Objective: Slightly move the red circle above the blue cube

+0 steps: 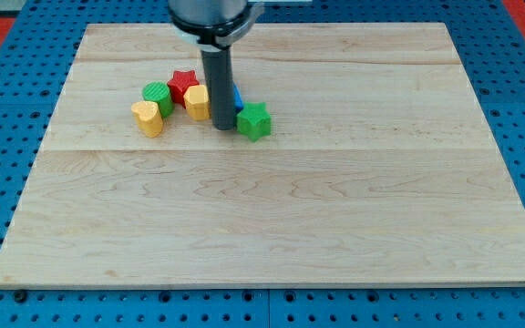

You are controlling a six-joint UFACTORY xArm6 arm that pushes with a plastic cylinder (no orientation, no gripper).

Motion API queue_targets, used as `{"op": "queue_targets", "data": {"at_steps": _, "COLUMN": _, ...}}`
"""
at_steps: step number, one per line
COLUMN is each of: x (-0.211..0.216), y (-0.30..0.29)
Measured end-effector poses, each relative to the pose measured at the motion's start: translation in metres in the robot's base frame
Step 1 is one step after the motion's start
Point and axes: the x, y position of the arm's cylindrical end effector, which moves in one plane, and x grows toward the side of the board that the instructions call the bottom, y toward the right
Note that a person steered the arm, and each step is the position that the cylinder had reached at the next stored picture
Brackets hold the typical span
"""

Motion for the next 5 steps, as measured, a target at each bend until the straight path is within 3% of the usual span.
{"op": "queue_targets", "data": {"at_steps": 3, "x": -0.065, "y": -0.066}}
{"op": "queue_targets", "data": {"at_steps": 5, "x": -0.121, "y": -0.047}}
